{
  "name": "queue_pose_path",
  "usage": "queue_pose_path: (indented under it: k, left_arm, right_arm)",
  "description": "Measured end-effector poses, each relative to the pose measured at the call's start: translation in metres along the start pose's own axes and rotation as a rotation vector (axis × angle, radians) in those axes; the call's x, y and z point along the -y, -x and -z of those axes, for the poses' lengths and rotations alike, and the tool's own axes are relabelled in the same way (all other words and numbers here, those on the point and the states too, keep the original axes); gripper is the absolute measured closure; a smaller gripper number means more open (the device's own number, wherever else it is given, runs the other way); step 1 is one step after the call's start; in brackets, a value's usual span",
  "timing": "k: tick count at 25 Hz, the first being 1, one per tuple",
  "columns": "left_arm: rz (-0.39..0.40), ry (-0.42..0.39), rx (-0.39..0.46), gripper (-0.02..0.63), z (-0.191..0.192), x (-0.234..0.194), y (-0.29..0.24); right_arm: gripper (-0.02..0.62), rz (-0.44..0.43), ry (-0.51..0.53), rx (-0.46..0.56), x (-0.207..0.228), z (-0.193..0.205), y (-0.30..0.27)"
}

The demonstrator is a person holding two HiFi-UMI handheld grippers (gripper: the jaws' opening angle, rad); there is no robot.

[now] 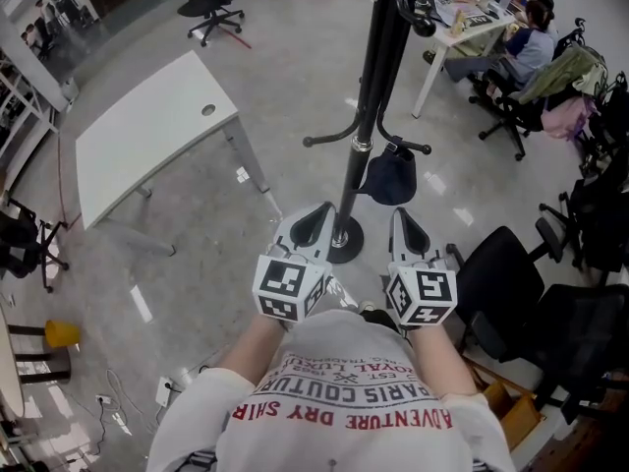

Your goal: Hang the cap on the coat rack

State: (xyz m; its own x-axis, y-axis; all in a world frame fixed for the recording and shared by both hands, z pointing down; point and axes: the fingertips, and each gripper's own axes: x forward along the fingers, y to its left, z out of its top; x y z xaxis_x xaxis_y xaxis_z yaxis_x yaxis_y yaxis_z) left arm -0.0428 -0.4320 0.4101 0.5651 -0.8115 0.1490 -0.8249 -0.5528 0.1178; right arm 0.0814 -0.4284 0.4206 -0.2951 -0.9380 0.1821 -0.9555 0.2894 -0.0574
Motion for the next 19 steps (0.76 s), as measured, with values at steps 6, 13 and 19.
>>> queue_pose_path:
  k: [6,13,19]
  left_arm:
    - [0.008,0.002,0.007,0.601,-0.006,-0.004,-0.001]
    - [0.035,0.005,0.007,0.601,-0.005,0.005,-0.008]
    - [0.035,0.01,-0.002,0.601,-0.01,0.013,-0.033]
  right_arm:
    - [0.58,-0.01,0.008,0.036,-0.009,-0.016,0.002]
    - [0.58,0.0,0.025,0.042,-0.006,-0.021,0.003]
    - [0.58,-0.004,0.027,0.035,0.019,-0.026,-0.006]
